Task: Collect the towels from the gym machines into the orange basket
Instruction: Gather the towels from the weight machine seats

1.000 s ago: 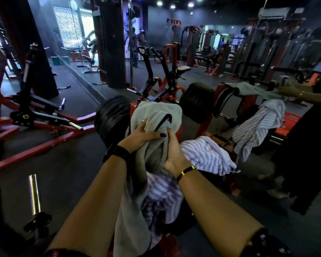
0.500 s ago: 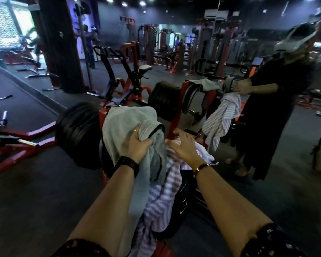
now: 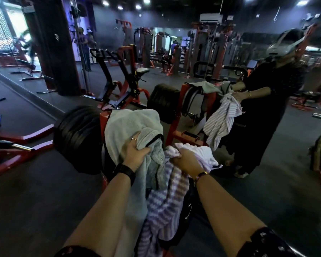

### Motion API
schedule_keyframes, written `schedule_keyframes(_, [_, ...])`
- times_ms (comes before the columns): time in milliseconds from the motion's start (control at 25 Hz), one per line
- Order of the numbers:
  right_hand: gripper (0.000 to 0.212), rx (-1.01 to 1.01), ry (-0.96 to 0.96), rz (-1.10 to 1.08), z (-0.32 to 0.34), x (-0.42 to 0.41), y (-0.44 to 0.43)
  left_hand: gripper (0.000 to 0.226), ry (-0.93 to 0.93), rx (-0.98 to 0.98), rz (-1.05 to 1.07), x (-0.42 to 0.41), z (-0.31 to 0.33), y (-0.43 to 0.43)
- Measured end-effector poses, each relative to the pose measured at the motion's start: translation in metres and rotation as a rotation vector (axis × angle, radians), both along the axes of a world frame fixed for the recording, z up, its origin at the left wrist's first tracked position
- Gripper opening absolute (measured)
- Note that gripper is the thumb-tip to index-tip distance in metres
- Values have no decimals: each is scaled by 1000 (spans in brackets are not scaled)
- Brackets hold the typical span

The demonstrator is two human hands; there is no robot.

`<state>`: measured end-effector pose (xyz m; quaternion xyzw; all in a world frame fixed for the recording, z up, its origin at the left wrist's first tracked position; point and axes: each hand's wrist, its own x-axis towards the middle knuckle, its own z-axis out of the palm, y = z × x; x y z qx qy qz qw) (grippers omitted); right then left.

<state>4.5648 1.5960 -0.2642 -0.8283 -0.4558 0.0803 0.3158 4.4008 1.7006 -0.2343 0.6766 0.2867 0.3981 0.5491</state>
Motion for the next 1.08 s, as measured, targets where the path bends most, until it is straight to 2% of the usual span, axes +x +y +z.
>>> schedule_keyframes(80, [55, 134, 42, 84, 17, -8, 2, 39, -32, 5, 0, -4, 5, 2])
schedule_keyframes(160, [42, 264, 113, 154, 36, -16, -2, 32, -85, -20, -6, -12, 14, 7])
schedule_keyframes(280, [25, 421, 384, 182, 73, -32, -7, 31, -159, 26, -35, -30, 34, 17])
schedule_keyframes(400, [36, 534, 523, 283, 102, -51, -7, 44, -205, 79, -39, -47, 55, 17])
schedule_keyframes(560, [22, 666, 781, 394, 125, -81, -14, 56, -254, 14, -94, -58, 78, 6])
schedule_keyframes(720, [15, 712, 921, 456, 137, -89, -11, 61, -250, 50, -142, -70, 90, -22])
schedule_keyframes(800, [10, 711, 921, 434, 139, -94, -8, 77, -215, 51, -84, -82, 91, -37])
schedule_keyframes(840, [14, 721, 891, 415, 138, -97, -6, 86, -204, 59, -31, -89, 89, -49])
schedule_keyframes(920, [31, 735, 841, 416, 135, -107, -8, 90, -188, 68, 94, -102, 85, -75])
schedule_keyframes(1080, [67, 539, 919, 730, 116, -148, -20, 56, -169, 180, 406, -139, 62, -124])
